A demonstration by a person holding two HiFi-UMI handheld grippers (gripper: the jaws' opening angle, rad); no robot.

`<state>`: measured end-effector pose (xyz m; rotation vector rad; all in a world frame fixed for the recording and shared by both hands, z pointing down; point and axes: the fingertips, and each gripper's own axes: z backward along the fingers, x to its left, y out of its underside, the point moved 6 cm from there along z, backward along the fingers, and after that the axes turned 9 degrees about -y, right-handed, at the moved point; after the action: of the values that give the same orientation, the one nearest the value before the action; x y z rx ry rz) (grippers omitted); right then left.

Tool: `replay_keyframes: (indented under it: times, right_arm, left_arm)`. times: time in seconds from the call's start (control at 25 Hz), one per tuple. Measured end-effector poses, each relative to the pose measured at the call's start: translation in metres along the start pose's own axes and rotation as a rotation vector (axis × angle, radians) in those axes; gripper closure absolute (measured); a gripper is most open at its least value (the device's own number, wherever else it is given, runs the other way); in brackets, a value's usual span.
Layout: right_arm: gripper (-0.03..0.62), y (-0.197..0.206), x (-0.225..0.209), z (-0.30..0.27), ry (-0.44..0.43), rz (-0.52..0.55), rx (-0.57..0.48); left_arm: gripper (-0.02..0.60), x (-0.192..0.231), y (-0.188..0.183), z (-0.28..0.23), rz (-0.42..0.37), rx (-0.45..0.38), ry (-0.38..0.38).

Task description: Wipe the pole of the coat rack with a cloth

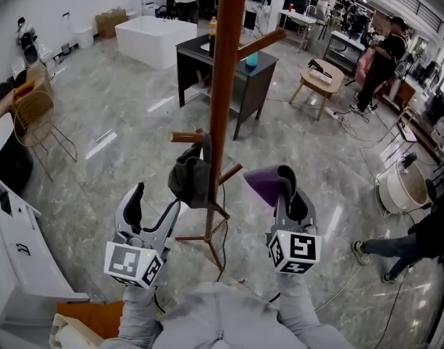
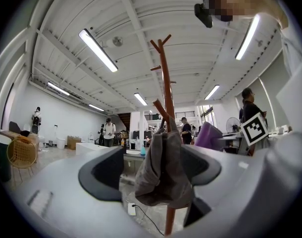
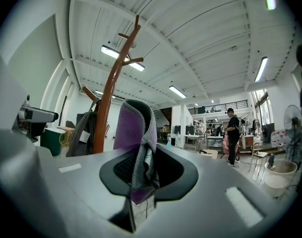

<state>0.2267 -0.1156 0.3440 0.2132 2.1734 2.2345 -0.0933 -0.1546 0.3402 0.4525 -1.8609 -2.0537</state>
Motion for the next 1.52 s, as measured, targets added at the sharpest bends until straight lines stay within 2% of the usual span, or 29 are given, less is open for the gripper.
replay_keyframes:
  times: [1.52]
  right_arm:
    - [0.545, 0.008, 0.009, -0.010, -0.021, 0.003, 0.015]
  left_arm:
    - [0.198, 0.002, 0.004, -0.009, 0.003, 0.007, 0.006]
